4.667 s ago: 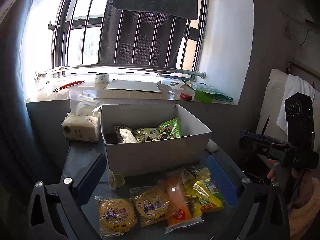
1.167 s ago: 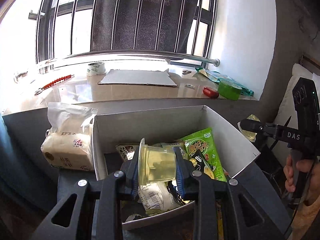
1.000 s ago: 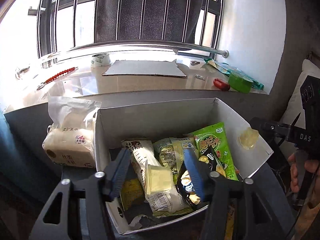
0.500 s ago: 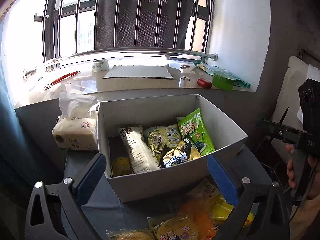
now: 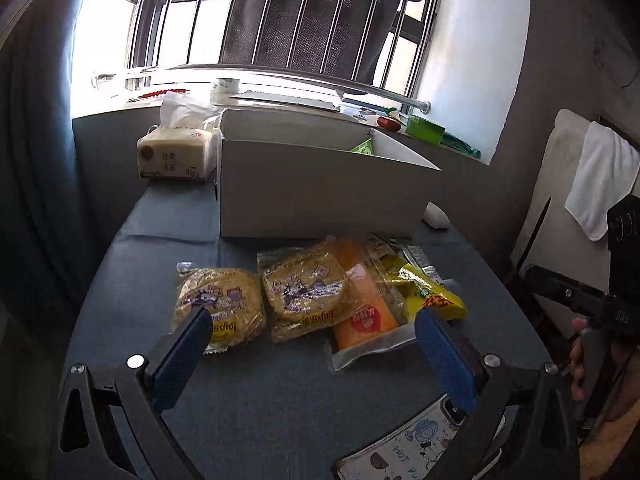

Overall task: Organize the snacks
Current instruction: 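Withdraw the right gripper from the box toward the remaining snacks, then drop round biscuit pack into box with left gripper while right drops yellow packet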

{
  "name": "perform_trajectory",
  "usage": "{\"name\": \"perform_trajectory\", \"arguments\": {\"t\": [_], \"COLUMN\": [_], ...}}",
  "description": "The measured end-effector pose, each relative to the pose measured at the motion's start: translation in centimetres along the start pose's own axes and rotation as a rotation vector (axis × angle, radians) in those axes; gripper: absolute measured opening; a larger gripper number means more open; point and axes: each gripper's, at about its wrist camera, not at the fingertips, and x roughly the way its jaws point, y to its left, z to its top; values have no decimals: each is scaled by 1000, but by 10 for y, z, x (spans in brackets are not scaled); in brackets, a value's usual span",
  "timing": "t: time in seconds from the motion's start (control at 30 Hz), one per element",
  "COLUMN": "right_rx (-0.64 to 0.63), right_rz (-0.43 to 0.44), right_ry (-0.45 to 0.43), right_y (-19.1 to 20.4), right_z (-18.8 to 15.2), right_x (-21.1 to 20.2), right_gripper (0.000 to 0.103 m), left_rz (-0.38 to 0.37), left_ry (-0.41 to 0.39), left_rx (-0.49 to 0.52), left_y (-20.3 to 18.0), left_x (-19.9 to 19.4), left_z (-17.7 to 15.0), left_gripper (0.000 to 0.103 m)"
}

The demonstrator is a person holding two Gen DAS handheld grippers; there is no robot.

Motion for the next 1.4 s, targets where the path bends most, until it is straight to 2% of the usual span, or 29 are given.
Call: {"name": "perform_trajectory", "arguments": {"t": [0.07, 0.17, 0.3, 0.43, 0.57, 0.7, 0.77, 0.8, 0.83, 0.9, 1.0, 1.1, 1.23, 1.37, 1.4], "right_rx": [4, -22, 4, 56, 109, 96, 46, 3, -13, -50, -46, -36, -16, 37, 48], "right_rz": [-18, -39, -9, 4, 8, -59, -98, -92, -73, -88, -36, -40, -42, -24, -19], "right_ry": [8, 41, 80, 118, 117, 165, 154, 136, 144, 154, 177, 162, 102, 45, 34], "right_y": [4, 13, 19, 17, 13, 11, 15, 19, 21, 26, 26, 25, 18, 6, 3], "right_z": [-15, -32, -41, -37, -24, -16, -17, -17, -18, -20, -25, -27, -24, -20, -21], "right_x": [1, 9, 29, 53, 73, 95, 99, 97, 97, 96, 93, 79, 48, 16, 10], "right_gripper": [103, 103, 103, 103, 103, 103, 92, 68, 61, 60, 41, 39, 37, 35, 35], "left_rz": [-20, 1, 6, 16, 37, 37, 47, 48, 46, 48, 51, 67, 132, 168, 181], "left_ry": [-1, 27, 12, -22, -11, -5, -5, -1, 3, 11, 13, 1, 31, 95, 135], "left_rx": [-45, -56, -80, -81, -82, -96, -98, -101, -105, -114, -104, -79, -16, 16, 13], "left_y": [5, 8, 13, 14, 18, 23, 25, 26, 27, 29, 29, 30, 35, 49, 54], "left_x": [-4, -3, -7, -7, -1, -1, -1, 0, 1, 3, 4, 3, 19, 53, 64], "left_z": [-17, -33, -41, -47, -52, -54, -55, -55, -56, -55, -50, -37, -13, 12, 15], "left_gripper": [103, 103, 103, 103, 103, 103, 103, 103, 103, 103, 103, 103, 103, 103, 103]}}
